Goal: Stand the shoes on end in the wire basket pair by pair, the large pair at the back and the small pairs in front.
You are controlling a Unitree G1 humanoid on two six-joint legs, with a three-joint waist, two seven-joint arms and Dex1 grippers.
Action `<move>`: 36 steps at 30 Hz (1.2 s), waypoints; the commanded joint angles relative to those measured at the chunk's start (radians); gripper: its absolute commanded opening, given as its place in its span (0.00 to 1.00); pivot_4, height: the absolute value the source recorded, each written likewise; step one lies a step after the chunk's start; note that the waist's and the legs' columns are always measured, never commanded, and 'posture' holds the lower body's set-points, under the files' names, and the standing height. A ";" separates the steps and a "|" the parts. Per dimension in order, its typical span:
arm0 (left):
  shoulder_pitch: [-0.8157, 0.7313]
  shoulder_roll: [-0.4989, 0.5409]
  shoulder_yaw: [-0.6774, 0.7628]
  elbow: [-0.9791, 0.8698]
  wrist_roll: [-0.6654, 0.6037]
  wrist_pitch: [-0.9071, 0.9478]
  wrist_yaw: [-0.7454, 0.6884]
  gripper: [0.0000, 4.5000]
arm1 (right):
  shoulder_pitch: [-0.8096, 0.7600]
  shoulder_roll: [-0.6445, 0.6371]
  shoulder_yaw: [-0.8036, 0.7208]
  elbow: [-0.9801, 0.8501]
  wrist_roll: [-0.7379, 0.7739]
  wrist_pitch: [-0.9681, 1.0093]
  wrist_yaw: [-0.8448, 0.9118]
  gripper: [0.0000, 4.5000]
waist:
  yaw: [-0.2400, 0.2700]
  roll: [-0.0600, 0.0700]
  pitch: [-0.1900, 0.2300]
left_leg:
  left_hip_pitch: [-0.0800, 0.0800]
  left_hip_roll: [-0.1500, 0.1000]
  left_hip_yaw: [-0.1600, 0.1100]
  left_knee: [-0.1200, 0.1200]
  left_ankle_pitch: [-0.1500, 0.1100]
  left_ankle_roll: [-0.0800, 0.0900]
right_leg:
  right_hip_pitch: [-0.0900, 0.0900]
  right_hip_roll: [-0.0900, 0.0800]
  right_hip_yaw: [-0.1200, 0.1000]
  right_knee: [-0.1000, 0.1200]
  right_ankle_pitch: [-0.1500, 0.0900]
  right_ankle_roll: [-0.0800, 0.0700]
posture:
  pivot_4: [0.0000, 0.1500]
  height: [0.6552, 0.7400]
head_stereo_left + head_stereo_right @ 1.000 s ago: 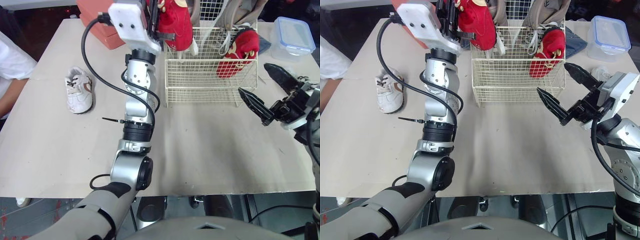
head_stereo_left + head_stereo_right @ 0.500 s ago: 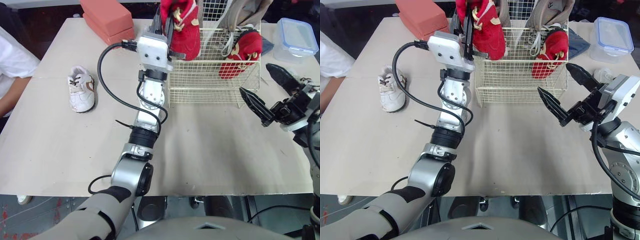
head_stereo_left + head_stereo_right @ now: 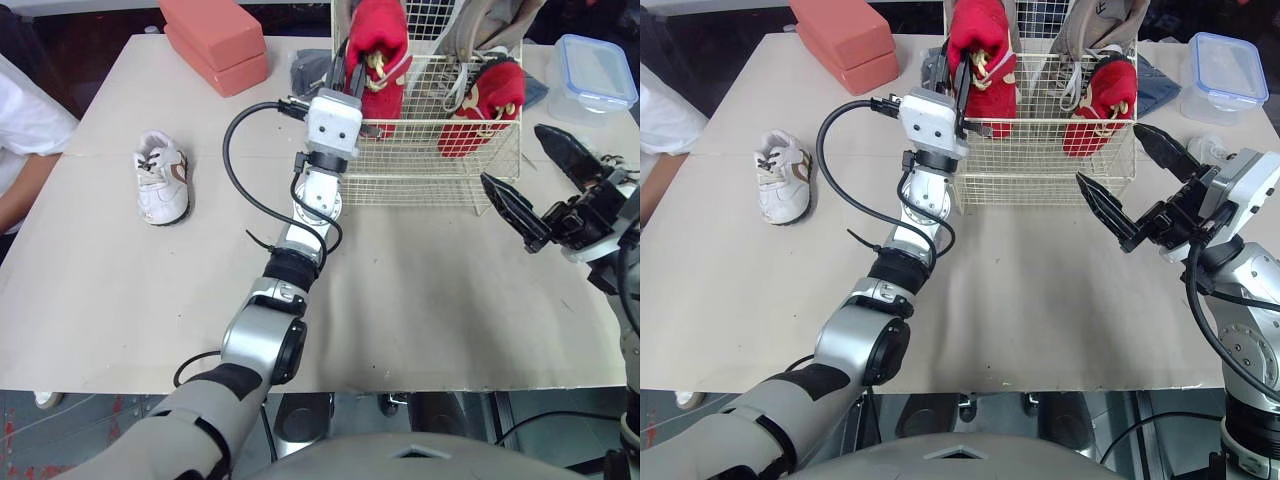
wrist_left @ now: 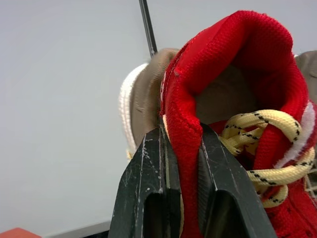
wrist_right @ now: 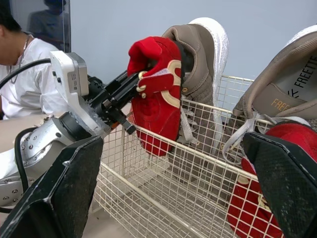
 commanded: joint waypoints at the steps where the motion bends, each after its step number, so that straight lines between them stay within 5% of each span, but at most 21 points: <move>1: 0.048 -0.008 -0.016 -0.060 -0.051 0.052 -0.064 0.03 | 0.010 -0.008 -0.034 -0.016 0.005 -0.028 0.008 1.00 | 0.000 0.000 0.000 | 0.000 0.000 0.000 0.000 0.000 0.000 | 0.000 0.000 0.000 0.000 0.000 0.000 | 1.00 0.36; 6: 0.148 -0.002 -0.027 -0.187 -0.112 0.222 -0.167 0.03 | 0.014 -0.007 -0.029 -0.013 0.001 -0.031 0.010 1.00 | -0.001 0.004 -0.003 | 0.003 0.000 0.000 0.000 0.000 0.000 | 0.002 0.000 0.000 0.001 0.000 0.000 | 1.00 0.36; 15: 0.289 0.001 -0.048 -0.427 -0.193 0.509 -0.297 0.95 | 0.006 -0.009 -0.026 0.001 0.004 -0.030 0.022 1.00 | 0.000 0.009 -0.009 | 0.007 0.000 -0.001 0.002 0.000 0.000 | 0.007 0.001 0.000 0.001 -0.001 0.001 | 1.00 0.36; 16: 0.299 -0.001 -0.048 -0.447 -0.208 0.534 -0.310 0.99 | 0.005 -0.010 -0.026 0.004 0.004 -0.030 0.024 1.00 | 0.000 0.010 -0.011 | 0.006 0.000 -0.002 0.002 0.000 0.000 | 0.007 0.001 0.000 0.001 -0.002 0.003 | 1.00 0.36; 27: 0.374 0.115 -0.008 -0.817 -0.356 0.779 -0.461 0.99 | 0.004 -0.105 -0.152 0.243 -0.091 -0.055 0.038 1.00 | -0.001 0.013 -0.012 | 0.006 0.001 -0.002 0.002 0.000 0.001 | 0.006 0.001 0.003 0.001 -0.001 0.002 | 1.00 0.36; 36: 0.231 0.433 0.096 -1.003 -0.769 1.189 -0.841 0.99 | -0.157 -0.283 -0.160 0.824 -0.250 -0.097 0.104 1.00 | -0.009 0.013 -0.011 | 0.005 0.000 0.001 0.002 0.000 0.000 | 0.004 0.002 0.005 0.001 0.000 0.000 | 1.00 0.36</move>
